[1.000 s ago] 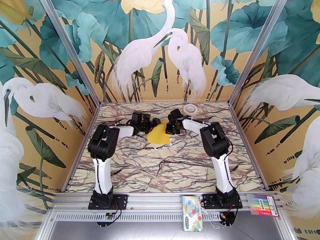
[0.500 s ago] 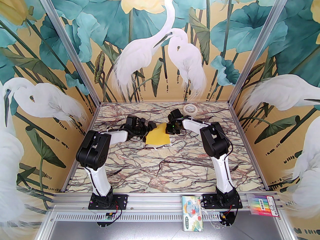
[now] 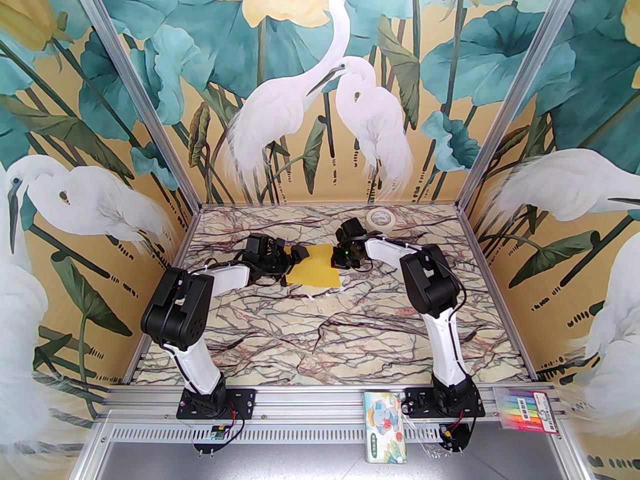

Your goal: Fold a paper plane with a square sheet of paper (fold left side to right side)

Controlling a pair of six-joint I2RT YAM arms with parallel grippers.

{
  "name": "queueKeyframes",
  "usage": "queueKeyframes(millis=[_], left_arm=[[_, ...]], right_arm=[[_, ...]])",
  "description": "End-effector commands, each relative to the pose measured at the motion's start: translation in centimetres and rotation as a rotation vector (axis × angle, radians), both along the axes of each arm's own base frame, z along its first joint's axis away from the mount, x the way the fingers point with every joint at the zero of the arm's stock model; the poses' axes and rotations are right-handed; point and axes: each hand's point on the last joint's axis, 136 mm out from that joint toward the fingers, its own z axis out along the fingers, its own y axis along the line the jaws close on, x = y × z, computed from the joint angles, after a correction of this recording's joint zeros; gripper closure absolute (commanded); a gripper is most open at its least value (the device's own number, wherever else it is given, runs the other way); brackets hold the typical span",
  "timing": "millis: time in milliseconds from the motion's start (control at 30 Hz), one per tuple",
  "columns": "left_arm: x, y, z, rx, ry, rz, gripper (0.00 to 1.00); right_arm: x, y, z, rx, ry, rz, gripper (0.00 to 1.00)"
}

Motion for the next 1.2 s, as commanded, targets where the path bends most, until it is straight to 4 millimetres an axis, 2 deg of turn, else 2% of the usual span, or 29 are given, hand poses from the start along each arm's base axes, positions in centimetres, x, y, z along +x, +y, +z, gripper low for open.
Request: queueKeyframes(millis=[0,167,300,467,600,733,833,933,1167], left_arm=[[2.3,1.5,0.1,0.082,-0.045,0.043,0.01],[4.4,2.0,-1.1,0.153,-0.054,0.054,0.01],[5.0,2.2,-2.5,0.187,-0.019,0.05,0.01],[3.8,2.2,-2.9,0.184,0.022,0.037,0.01],[2.5,3.2,-4.1,0.244,0.061,0.044,0.01],[3.0,3.8,-5.2,0.254,0.079,0.09,0.01],[4.4,3.6,-4.8,0.236,0.041,0.121,0.0],[5.4,2.4,-3.4,0.162,0.006,0.106,0.0],[5.5,1.6,0.8,0.108,-0.115,0.098,0.01]], right_arm=[[-4.1,-2.5,-4.8,-0.129,0.175,-0.013,1.0],[-4.0,-2.3,-4.7,-0.127,0.172,-0.01,1.0],[-4.0,-2.4,-4.7,-0.13,0.173,-0.011,1.0],[-3.9,-2.4,-4.6,-0.132,0.168,-0.013,1.0],[-3.8,-2.3,-4.4,-0.127,0.163,-0.012,1.0],[-3.7,-2.3,-4.4,-0.125,0.161,-0.011,1.0],[-3.8,-2.3,-4.5,-0.125,0.166,-0.011,1.0],[-3.9,-2.3,-4.5,-0.129,0.168,-0.011,1.0],[-3.9,-2.3,-4.4,-0.13,0.164,-0.014,1.0]])
